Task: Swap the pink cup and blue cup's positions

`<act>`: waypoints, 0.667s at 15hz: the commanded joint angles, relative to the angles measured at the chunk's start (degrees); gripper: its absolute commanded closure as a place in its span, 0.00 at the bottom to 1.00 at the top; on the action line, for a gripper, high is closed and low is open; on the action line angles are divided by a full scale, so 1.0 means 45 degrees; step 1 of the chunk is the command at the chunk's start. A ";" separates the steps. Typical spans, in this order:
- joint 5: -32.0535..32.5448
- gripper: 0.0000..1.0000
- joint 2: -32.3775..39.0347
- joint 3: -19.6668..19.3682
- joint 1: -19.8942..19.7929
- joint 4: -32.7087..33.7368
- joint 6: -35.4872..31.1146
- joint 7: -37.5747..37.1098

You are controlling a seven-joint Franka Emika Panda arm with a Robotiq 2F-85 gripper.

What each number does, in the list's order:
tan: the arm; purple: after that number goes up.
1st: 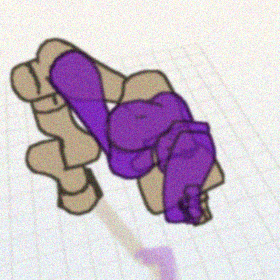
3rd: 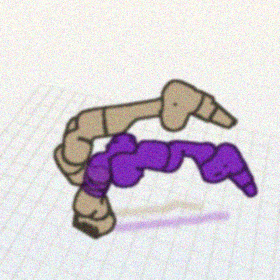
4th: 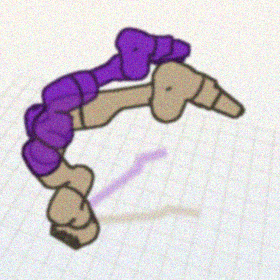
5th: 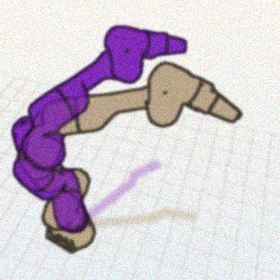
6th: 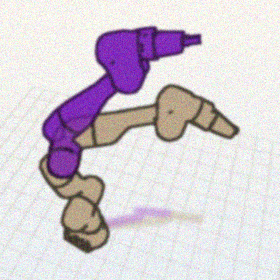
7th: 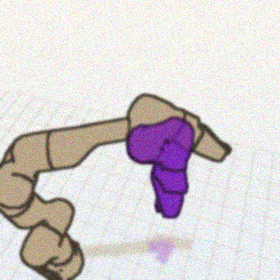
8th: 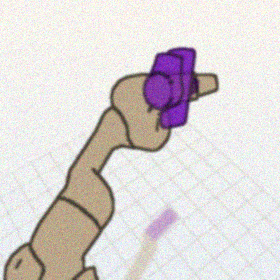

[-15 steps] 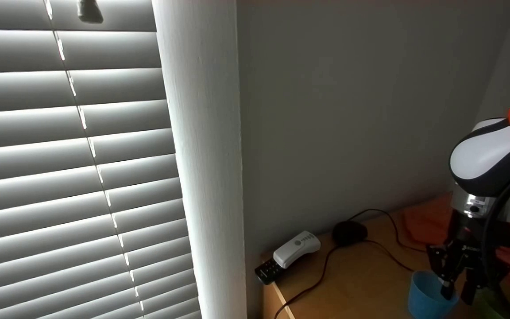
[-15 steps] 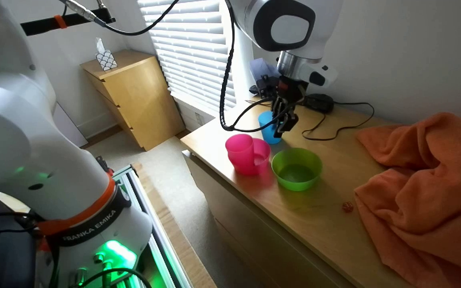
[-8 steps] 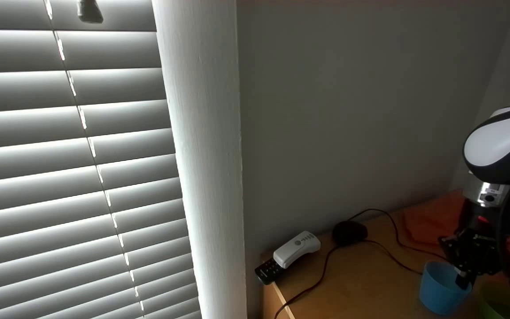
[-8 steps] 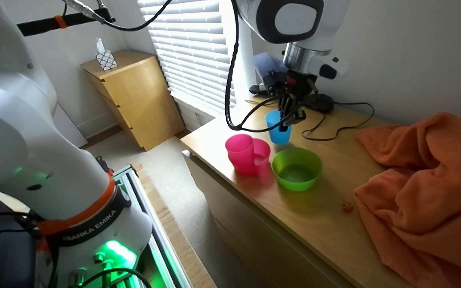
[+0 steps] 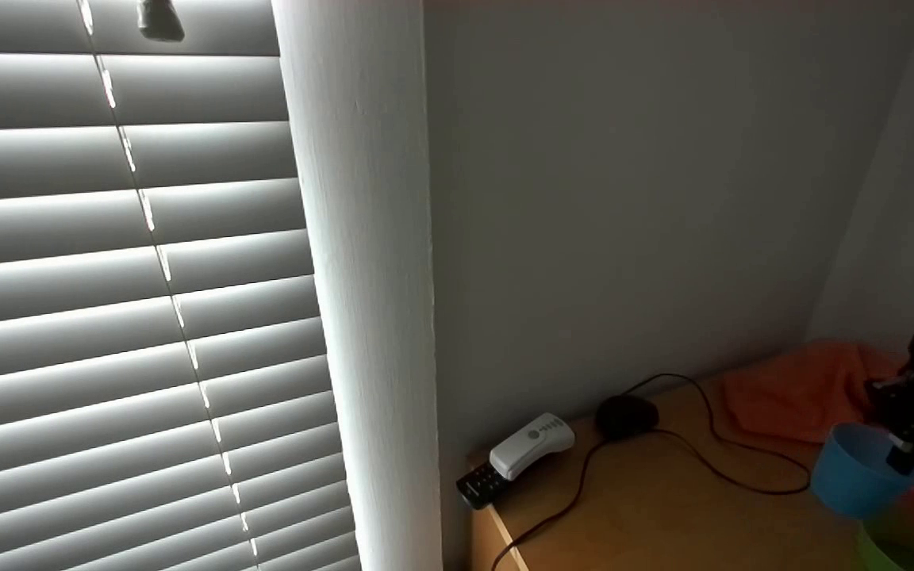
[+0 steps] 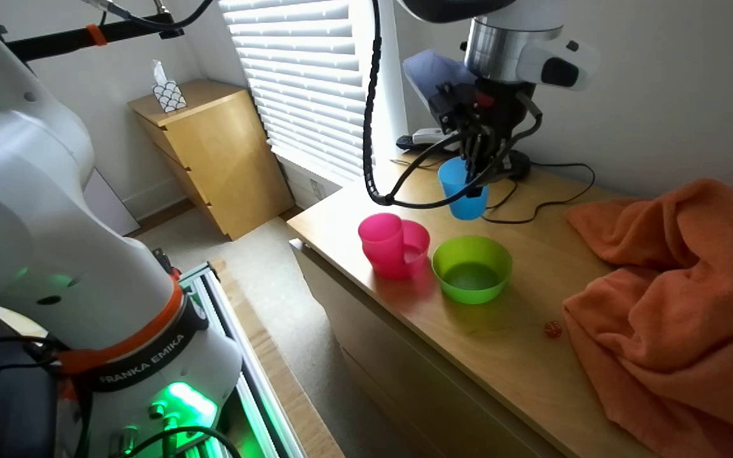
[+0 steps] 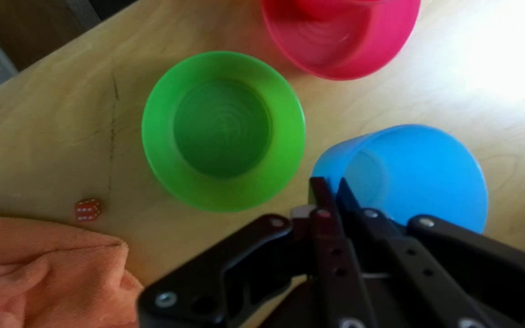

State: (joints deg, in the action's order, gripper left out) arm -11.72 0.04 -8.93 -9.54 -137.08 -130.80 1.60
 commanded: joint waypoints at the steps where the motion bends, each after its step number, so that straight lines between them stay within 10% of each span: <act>1: 0.0567 0.99 -0.1564 -0.0420 -0.0345 -0.0940 0.0570 0.0343; 10: 0.0975 0.99 -0.1064 -0.1182 -0.1048 -0.0718 0.2037 0.0001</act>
State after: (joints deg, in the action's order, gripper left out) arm -8.34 -6.01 -13.26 -13.32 -139.74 -120.71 2.61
